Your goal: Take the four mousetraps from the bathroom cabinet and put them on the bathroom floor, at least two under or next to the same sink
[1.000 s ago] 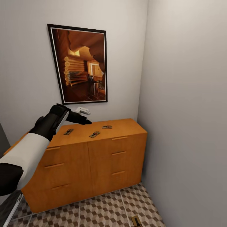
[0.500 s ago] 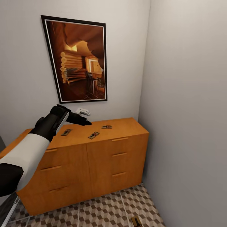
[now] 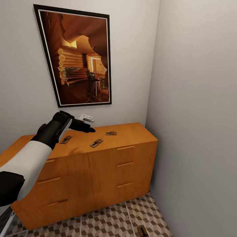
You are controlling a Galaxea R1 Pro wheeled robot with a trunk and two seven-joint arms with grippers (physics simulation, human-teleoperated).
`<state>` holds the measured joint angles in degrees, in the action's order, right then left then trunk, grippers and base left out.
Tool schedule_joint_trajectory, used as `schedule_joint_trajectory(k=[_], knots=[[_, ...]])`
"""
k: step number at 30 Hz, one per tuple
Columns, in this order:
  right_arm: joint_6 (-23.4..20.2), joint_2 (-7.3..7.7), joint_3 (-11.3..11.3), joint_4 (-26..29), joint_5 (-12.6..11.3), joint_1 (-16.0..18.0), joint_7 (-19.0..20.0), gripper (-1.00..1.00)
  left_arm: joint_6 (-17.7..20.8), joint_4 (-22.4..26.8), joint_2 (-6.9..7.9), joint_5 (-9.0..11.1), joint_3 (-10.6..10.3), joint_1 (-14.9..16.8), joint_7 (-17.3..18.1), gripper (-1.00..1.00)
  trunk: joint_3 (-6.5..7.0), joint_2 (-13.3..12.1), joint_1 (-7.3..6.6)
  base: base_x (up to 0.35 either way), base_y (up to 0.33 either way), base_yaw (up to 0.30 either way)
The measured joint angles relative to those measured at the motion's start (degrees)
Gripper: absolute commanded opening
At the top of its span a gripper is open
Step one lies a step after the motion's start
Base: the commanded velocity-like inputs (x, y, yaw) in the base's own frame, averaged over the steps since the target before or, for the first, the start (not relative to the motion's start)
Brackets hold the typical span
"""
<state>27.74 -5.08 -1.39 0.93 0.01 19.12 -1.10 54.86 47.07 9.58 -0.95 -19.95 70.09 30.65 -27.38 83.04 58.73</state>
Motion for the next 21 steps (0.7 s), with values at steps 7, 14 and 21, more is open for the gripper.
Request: schedule_joint_trajectory(k=[7,14,21], knots=[[0.01,0.0,0.0,0.0,0.0,0.0,0.0,-1.0,-0.01,-0.79,-0.05,0.0,-0.01,-0.15,0.0,1.0,-0.64,0.0,0.01,0.014,0.0,0.0],[0.0,0.0,0.0,0.0,0.0,0.0,0.0,-1.0,-0.01,-1.05,-0.06,0.0,-0.01,-0.18,0.0,1.0,-1.28,0.0,0.01,0.001,0.0,0.0],[0.01,0.0,0.0,0.0,0.0,0.0,0.0,-1.0,-0.32,-1.07,-0.06,0.02,-1.38,-0.19,0.0,1.0,-1.92,0.0,0.01,0.0,0.0,0.0]])
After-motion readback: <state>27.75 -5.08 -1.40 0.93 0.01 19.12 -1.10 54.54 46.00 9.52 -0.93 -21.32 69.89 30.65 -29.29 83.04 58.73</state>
